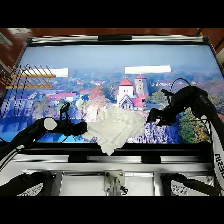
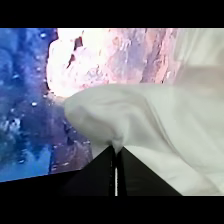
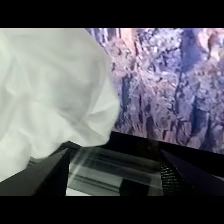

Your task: Fold the shirts.

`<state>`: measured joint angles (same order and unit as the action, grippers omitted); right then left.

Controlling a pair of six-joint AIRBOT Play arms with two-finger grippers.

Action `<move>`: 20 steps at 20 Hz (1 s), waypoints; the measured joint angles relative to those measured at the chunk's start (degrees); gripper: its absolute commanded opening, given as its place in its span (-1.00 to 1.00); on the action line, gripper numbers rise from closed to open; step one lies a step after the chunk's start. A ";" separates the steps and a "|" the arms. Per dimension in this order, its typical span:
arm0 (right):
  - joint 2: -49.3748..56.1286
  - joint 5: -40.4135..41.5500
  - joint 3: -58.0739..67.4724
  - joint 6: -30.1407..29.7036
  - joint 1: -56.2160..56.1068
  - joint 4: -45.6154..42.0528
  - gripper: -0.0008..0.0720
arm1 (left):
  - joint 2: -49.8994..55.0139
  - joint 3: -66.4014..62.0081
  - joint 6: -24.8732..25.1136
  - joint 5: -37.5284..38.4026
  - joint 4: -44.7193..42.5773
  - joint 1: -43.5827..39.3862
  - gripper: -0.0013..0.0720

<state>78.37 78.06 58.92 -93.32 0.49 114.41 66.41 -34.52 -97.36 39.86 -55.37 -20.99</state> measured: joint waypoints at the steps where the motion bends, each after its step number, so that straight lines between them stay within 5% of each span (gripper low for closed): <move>1: 0.00 -1.51 -0.92 -0.24 -0.24 1.40 0.82 | 0.09 -0.09 0.52 -0.28 0.28 0.00 -0.87; 4: 0.00 -6.56 -3.13 -0.92 -2.05 4.28 0.76 | -0.15 -0.81 2.10 -0.28 0.74 -0.09 -0.87; 5: 0.04 -8.00 -3.67 -1.18 -2.93 4.68 0.55 | -0.28 -1.20 2.51 -0.26 0.76 -0.09 -0.87; 6: 0.17 -9.84 -4.13 -1.40 -3.96 5.01 0.15 | -0.48 -1.75 2.89 -0.26 0.81 -0.09 -0.87; 7: 0.39 -11.67 -4.46 -1.46 -4.90 5.07 -0.58 | -0.63 -2.34 3.23 -0.22 0.79 -0.09 -0.87; 8: 0.59 -13.66 -4.70 -1.49 -5.88 5.01 -0.81 | -0.87 -3.21 3.93 -0.24 0.79 -0.09 -0.87; 14: -2.38 -19.06 1.84 -1.73 -8.17 -2.34 -0.82 | -4.59 -15.98 7.48 5.05 -10.12 1.20 -0.88; 20: -15.89 -29.97 22.60 -3.52 -8.74 -12.98 -0.82 | -10.49 -48.68 8.07 10.73 -27.82 4.94 -0.88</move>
<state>62.48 48.10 81.52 -96.84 -8.25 101.43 55.92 -83.20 -89.30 50.59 -83.20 -16.05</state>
